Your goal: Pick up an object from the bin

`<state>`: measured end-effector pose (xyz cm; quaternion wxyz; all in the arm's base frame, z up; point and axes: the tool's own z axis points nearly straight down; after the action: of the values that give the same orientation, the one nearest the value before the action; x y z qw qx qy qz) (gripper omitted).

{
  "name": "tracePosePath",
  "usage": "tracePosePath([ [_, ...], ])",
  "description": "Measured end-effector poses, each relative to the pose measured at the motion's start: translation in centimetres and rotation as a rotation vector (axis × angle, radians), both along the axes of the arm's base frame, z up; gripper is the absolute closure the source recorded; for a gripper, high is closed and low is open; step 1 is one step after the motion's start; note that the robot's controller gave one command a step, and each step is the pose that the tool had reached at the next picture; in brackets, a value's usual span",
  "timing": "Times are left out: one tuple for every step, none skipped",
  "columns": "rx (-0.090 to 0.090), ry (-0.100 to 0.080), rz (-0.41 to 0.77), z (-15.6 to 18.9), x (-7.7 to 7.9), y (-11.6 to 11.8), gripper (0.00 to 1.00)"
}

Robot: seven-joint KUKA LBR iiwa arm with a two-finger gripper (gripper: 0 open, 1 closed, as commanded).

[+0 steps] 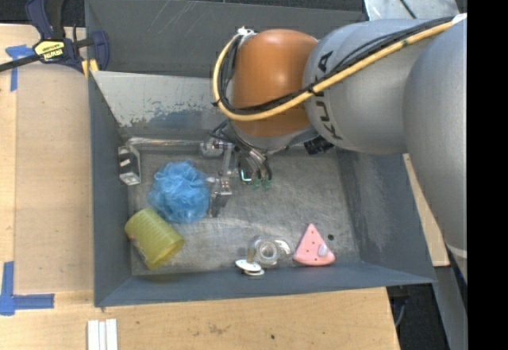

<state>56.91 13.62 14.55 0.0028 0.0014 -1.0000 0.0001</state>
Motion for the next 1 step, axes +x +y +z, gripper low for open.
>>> tracePosePath([
  [0.001, -0.008, -0.003, 0.42, 0.21, -0.06, 0.00],
])
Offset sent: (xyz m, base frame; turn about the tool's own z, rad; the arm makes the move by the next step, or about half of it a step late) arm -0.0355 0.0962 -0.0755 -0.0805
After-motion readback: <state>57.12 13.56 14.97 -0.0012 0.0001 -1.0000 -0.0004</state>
